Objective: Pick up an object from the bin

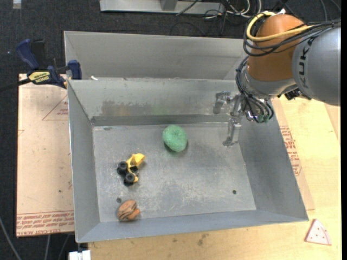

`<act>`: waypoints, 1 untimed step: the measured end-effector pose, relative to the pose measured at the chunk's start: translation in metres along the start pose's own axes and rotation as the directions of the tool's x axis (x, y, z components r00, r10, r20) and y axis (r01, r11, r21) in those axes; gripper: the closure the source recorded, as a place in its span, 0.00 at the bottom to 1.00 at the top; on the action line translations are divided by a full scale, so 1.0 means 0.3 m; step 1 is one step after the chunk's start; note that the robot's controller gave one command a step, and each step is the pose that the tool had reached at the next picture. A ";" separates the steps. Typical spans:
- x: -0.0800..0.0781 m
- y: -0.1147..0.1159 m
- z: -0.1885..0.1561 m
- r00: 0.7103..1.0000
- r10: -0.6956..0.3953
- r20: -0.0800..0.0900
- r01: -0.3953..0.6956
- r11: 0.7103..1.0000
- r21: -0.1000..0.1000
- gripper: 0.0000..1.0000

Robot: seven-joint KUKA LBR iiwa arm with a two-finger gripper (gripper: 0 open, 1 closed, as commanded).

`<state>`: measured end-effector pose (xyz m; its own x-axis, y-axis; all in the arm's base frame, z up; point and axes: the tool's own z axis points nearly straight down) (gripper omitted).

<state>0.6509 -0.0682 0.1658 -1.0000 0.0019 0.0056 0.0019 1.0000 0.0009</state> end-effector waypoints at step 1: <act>-0.005 0.001 -0.018 1.000 -0.001 0.008 0.001 1.000 0.001 0.00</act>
Offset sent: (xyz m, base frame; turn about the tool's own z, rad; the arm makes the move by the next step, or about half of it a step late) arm -0.0044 0.0671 -0.0813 -0.1176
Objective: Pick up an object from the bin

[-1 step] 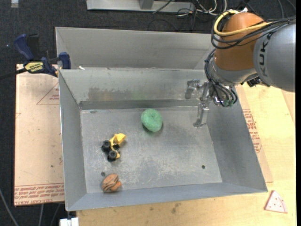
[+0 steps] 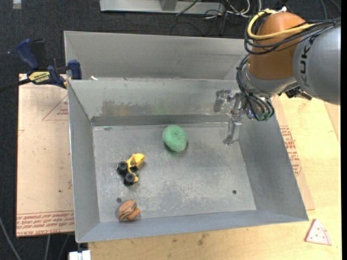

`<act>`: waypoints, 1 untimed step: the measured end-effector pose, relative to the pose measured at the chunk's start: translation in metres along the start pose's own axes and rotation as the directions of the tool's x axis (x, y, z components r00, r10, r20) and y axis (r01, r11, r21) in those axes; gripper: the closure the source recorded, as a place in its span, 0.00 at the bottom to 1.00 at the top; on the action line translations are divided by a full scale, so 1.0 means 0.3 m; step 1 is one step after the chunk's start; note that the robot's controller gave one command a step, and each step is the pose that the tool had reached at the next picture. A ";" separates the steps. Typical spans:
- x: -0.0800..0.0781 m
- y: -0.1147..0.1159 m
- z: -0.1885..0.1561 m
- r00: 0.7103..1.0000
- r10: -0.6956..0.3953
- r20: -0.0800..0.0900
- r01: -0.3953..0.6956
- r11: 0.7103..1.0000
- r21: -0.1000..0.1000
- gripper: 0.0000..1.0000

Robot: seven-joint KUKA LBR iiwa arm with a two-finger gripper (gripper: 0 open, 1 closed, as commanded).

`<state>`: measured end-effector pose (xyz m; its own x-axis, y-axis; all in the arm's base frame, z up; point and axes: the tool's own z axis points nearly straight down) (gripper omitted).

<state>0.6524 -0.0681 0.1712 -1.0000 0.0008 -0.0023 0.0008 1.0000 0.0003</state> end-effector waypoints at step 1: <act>0.006 0.125 0.159 0.998 -0.066 0.005 0.066 0.998 0.002 0.00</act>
Offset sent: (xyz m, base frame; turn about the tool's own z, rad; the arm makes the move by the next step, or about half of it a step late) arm -0.0339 0.0736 -0.1012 0.0797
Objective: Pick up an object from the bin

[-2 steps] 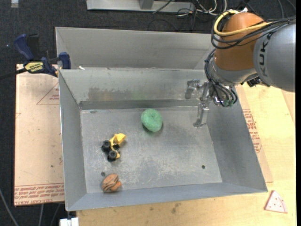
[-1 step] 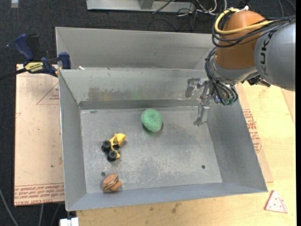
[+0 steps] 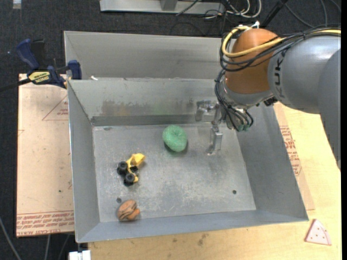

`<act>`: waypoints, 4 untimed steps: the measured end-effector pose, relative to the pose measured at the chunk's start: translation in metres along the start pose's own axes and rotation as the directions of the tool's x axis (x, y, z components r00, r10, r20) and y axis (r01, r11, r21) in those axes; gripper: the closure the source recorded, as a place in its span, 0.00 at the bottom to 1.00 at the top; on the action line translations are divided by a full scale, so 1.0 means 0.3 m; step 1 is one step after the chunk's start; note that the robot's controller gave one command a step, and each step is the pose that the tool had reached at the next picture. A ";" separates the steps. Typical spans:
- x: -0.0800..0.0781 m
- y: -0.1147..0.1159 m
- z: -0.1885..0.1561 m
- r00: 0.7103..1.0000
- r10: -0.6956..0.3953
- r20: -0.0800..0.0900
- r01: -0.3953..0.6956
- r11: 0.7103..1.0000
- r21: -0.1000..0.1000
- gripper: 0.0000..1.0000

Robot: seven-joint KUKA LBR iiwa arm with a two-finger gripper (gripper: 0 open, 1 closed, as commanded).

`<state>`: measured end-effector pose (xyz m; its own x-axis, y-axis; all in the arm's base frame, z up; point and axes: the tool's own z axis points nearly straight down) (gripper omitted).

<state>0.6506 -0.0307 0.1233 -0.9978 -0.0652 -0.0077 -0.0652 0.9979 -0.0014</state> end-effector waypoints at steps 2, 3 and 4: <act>0.028 0.198 0.158 0.996 0.085 -0.005 -0.085 0.996 -0.001 0.00; -0.015 0.254 0.176 0.998 0.068 -0.003 -0.068 0.998 -0.002 1.00; -0.015 0.254 0.176 0.998 0.067 -0.003 -0.067 0.998 -0.002 1.00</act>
Offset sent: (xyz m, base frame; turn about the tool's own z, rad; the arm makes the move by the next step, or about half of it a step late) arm -0.0072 0.0688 -0.0499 0.0633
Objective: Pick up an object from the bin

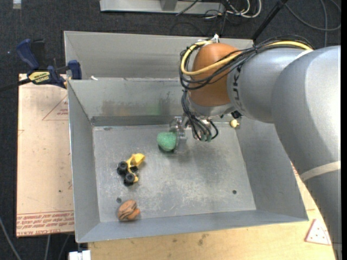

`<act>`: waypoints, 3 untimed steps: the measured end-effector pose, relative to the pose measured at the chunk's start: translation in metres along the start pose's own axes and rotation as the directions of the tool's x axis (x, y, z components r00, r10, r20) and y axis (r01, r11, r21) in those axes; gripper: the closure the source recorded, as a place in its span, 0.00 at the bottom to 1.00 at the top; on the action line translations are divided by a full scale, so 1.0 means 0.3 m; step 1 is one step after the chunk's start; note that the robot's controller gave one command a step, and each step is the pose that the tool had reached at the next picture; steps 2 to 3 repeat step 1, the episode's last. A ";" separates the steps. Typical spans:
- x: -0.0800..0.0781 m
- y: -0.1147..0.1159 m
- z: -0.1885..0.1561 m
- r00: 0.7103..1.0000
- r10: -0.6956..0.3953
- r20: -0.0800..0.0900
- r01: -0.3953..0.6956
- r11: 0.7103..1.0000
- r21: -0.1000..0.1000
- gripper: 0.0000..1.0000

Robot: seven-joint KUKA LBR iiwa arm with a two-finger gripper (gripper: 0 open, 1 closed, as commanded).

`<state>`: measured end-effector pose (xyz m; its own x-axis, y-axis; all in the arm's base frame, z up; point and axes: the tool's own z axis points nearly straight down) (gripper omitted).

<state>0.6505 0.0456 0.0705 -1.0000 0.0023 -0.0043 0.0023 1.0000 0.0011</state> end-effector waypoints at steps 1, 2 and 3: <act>0.022 -0.148 -0.666 0.996 0.087 0.009 -0.087 0.996 0.000 1.00; 0.022 -0.148 -0.666 0.996 0.087 0.009 -0.087 0.996 0.000 1.00; 0.022 -0.148 -0.666 0.996 0.087 0.009 -0.087 0.996 0.000 1.00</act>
Offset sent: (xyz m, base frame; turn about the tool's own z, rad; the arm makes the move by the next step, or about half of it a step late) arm 0.0000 0.0000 0.0000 0.0000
